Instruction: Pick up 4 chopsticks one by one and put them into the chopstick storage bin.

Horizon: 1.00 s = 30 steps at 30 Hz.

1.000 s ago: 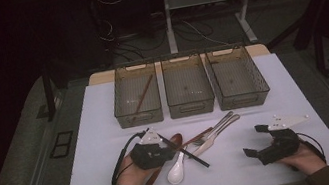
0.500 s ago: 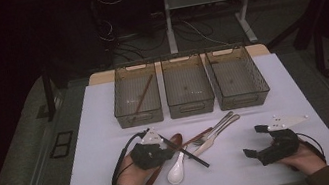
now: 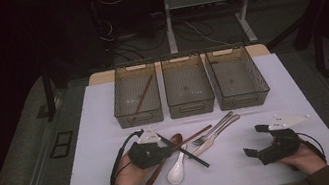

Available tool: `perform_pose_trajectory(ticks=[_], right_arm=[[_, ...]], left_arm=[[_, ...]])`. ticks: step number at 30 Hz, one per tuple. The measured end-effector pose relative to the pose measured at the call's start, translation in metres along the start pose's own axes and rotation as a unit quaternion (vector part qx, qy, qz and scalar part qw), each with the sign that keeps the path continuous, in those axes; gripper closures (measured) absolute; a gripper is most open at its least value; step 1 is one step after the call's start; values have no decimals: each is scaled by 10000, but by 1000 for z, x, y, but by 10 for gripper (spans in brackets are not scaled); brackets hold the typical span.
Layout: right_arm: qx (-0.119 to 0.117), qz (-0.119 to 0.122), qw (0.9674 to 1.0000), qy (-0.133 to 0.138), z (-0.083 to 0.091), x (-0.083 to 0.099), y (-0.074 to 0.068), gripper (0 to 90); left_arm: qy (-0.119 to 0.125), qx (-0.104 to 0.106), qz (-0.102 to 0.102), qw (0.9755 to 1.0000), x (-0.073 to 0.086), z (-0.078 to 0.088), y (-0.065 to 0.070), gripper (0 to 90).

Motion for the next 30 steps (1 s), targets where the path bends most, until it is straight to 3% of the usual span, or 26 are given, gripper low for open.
perform_pose_trajectory(ticks=[11, 22, 30], right_arm=[[-55, 66, 10000, 19, 0, -2, -4, 5], [-23, 25, 10000, 55, 2, -2, -2, 5], [-16, 41, 10000, 52, 1, -1, -3, 5]], left_arm=[[250, 85, -158, 9995, -8, 16, -1, 838], [554, 6, -17, 9985, -17, 32, -14, 838], [662, -177, 48, 9976, -22, 38, -26, 838]])
Point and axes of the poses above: each handheld gripper's, and its own axes: z roughly backward along the jaws, x roughly out of its underside, y roughly to its right, the point moved 5 cm from there along -z, roughly forward along the jaws, and after that the axes turned 11 degrees about -x, right-handed, at the moved point
